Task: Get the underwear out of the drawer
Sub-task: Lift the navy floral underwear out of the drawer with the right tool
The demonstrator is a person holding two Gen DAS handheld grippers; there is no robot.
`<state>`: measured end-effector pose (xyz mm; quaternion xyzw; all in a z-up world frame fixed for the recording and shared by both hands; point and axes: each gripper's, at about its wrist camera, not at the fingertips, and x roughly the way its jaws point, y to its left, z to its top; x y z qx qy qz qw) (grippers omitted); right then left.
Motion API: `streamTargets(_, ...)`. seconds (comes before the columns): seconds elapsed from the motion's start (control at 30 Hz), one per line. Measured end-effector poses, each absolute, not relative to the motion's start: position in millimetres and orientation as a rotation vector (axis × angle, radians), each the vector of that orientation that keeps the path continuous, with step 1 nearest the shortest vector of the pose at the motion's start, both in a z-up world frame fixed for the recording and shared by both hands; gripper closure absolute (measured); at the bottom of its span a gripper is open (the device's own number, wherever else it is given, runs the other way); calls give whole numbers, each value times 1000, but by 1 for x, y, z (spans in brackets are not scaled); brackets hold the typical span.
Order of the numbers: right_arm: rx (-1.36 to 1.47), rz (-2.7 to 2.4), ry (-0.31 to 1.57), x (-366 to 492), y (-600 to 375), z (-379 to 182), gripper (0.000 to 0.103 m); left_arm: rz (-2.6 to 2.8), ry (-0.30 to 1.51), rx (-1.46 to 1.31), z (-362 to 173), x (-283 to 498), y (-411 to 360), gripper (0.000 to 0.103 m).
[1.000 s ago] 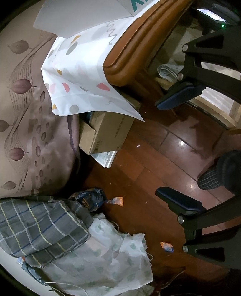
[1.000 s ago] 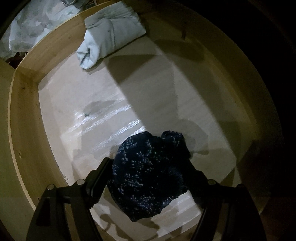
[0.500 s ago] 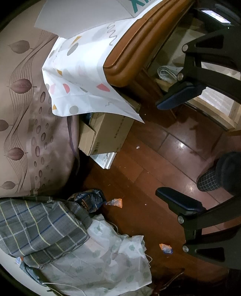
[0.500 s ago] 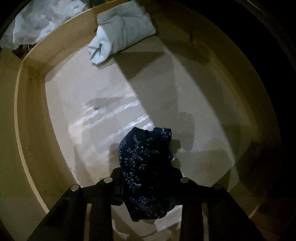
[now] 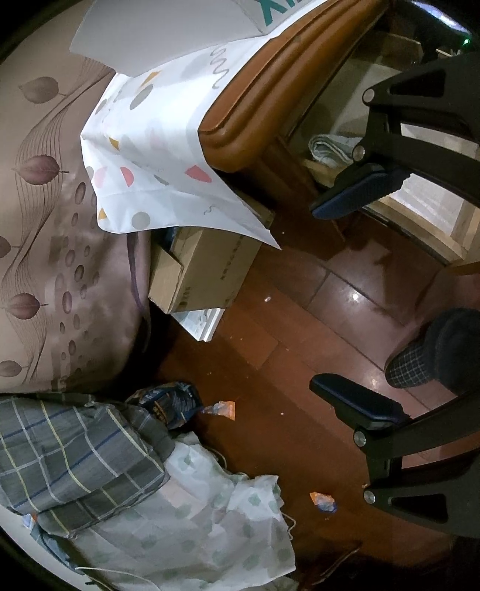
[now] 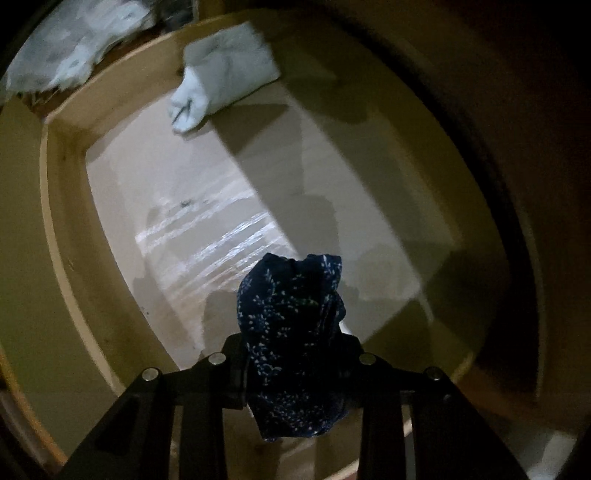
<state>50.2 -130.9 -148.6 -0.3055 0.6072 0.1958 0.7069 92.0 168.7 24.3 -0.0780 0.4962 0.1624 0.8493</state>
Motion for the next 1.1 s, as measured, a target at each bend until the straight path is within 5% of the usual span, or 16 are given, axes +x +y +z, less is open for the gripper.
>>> streamTargets(0.5, -238, 108, 1227, 24, -172, -65, 71, 341, 1048, -152, 24, 92, 165, 20)
streamTargets(1.1, 65, -255, 1017, 1, -240, -46, 71, 276, 1115, -98, 3, 90, 141, 20)
